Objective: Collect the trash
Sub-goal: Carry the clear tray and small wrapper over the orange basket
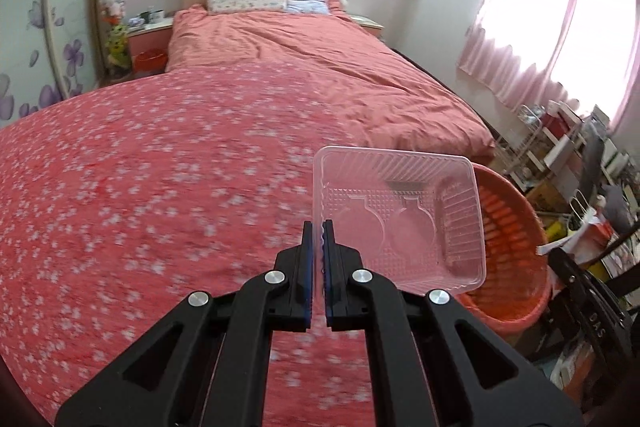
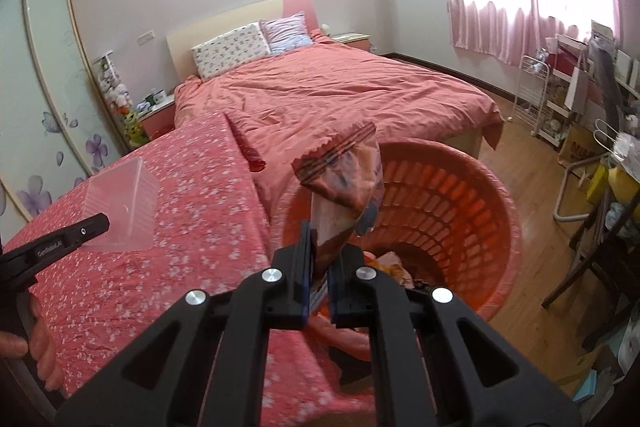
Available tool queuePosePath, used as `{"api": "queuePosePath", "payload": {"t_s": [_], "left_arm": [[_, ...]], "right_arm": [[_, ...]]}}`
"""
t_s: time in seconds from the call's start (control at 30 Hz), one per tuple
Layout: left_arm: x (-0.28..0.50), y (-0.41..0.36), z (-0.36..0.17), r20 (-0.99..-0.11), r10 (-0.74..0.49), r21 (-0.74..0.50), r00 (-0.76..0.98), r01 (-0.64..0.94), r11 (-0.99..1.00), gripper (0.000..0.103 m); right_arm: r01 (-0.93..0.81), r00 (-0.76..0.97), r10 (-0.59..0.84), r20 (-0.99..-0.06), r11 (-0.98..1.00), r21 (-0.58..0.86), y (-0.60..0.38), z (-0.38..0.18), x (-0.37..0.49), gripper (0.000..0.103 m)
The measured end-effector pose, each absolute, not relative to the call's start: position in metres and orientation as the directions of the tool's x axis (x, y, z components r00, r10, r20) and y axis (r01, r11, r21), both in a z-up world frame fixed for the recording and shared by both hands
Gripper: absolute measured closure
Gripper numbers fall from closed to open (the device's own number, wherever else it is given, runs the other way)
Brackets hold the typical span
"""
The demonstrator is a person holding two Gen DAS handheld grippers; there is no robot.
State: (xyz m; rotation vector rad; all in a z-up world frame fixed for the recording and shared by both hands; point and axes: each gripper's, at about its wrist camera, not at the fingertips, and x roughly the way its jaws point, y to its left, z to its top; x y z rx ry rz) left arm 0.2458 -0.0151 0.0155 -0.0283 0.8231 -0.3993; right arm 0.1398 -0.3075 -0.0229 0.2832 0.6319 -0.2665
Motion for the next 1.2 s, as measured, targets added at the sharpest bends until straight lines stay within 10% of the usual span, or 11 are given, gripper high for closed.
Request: {"api": "queuePosePath", "payload": {"t_s": [1.2], "left_arm": [[0.227, -0.148, -0.018, -0.746, -0.455, -0.206, 0.486, 0.482, 0.852, 0.099]], "right_arm": [[0.348, 0.761, -0.113, -0.638, 0.902, 0.255, -0.386, -0.056, 0.136, 0.093]]}}
